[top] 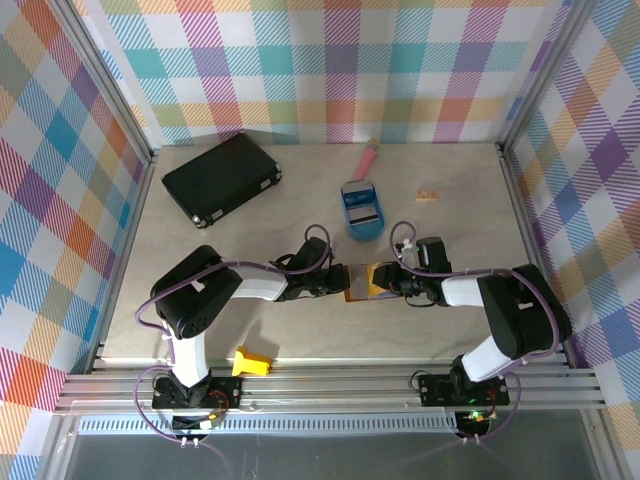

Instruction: Put the credit cards into the card holder

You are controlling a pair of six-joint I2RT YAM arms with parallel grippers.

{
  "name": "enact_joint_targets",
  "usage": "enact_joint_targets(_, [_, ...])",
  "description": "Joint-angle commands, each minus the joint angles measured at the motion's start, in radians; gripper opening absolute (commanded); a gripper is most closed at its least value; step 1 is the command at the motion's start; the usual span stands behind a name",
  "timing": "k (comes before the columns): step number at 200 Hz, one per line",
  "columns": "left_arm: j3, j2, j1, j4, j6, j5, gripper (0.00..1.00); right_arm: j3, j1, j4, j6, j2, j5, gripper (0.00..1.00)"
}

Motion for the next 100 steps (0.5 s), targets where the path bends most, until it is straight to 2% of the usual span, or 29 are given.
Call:
enact_joint_targets(1, [0.012,0.028,-0.008,-0.062,-0.009,-0.011,0.09,0.003,0.005,-0.064,-0.039,-0.032,0.011,0.26])
enact_joint_targets(56, [0.009,0.031,-0.008,-0.059,-0.01,-0.013,0.09,0.051,0.005,-0.248,-0.094,-0.139,0.121,0.31])
enact_joint_targets(100, [0.009,0.036,-0.008,-0.049,-0.015,-0.007,0.09,0.081,0.005,-0.286,-0.1,-0.113,0.091,0.22])
